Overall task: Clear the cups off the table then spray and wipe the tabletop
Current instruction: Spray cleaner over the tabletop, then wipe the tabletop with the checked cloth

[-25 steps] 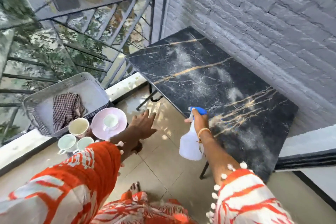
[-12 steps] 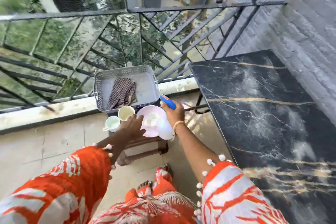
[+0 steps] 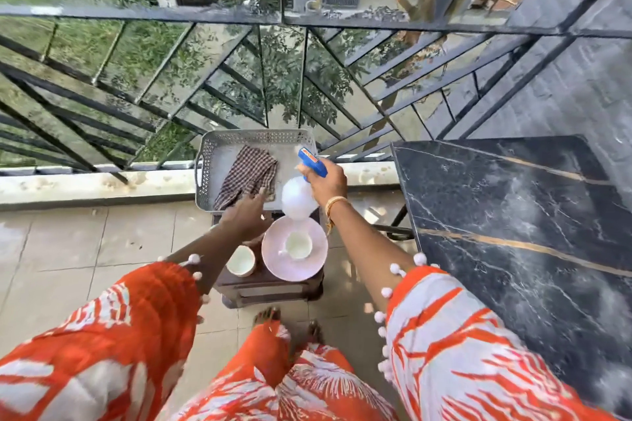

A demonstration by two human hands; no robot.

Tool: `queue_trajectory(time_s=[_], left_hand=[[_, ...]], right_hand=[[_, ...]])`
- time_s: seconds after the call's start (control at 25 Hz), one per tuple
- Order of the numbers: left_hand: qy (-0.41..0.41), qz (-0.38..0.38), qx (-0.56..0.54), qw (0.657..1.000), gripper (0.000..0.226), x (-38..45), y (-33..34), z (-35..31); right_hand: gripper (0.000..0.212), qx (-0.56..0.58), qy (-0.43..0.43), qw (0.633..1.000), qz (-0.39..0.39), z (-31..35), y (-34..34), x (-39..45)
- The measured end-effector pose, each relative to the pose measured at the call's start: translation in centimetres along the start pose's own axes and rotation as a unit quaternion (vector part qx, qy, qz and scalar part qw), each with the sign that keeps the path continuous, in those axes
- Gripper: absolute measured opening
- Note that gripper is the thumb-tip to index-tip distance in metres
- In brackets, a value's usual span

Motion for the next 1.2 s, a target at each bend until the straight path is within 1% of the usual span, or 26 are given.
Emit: queue_trajectory(time_s=[0.12, 0.28, 0.44, 0.52, 0.6, 0.76, 0.84, 0.88, 1.0, 1.08, 1.16, 1.2], left_hand=[[-0.043, -0.010, -0.002, 0.999, 0.061, 3.0, -1.1, 2.2], [-0.084, -0.007, -0.046, 0.995, 0.060, 6.8, -1.0, 5.4], [-0.139, 0.010, -0.092, 0.986, 0.050, 10.1, 0.5, 8.1], [-0.150, 0.012, -0.106, 0.983, 0.055, 11.5, 0.8, 9.2], [-0.170, 0.011, -0.100, 0.980, 0.062, 12.9, 1.9, 10.5], [-0.226, -0.038, -0.081, 0.970, 0.061, 14.2, 4.2, 11.6], [-0.276, -0.075, -0.107, 0.952, 0.055, 14.6, 4.4, 12.2], [-0.297, -0.083, -0.125, 0.943, 0.050, 14.8, 4.3, 12.7], [-0.296, -0.053, -0.152, 0.941, 0.039, 16.2, 4.2, 13.6], [-0.279, -0.053, -0.204, 0.937, 0.033, 16.7, 3.5, 13.9], [-0.244, -0.061, -0.292, 0.923, 0.023, 16.0, 1.8, 12.7], [-0.233, -0.071, -0.360, 0.901, 0.015, 15.3, 0.6, 11.8]], right_hand=[[0.022, -0.075, -0.023, 0.996, 0.035, 0.1, 2.5, 3.1], [0.019, -0.125, -0.041, 0.991, 0.040, -2.1, 5.2, 5.6], [0.019, -0.159, -0.025, 0.986, 0.047, -5.0, 7.2, 7.0], [0.020, -0.167, -0.057, 0.983, 0.059, -5.7, 8.1, 6.8], [0.021, -0.178, -0.080, 0.979, 0.048, -6.1, 8.3, 6.8], [0.015, -0.174, -0.121, 0.977, 0.002, -6.8, 8.6, 6.7], [0.015, -0.175, -0.131, 0.976, -0.014, -7.1, 8.6, 6.7], [0.016, -0.173, -0.137, 0.975, -0.018, -7.3, 8.7, 6.6], [0.018, -0.178, -0.140, 0.974, -0.027, -7.3, 8.8, 6.4], [0.022, -0.192, -0.118, 0.974, 0.003, -7.0, 8.8, 6.6], [0.037, -0.219, -0.067, 0.972, 0.050, -6.2, 8.2, 6.2], [0.049, -0.256, -0.060, 0.964, 0.048, -5.4, 7.7, 5.7]])
Point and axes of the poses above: each hand's wrist, its own x-axis towards the middle knuckle, its own y-axis out of the palm, z = x × y, the point moved 6 cm from there along x, towards the middle knuckle, and after that the axes turned 2 degrees about -z, right-handed, at the moved point
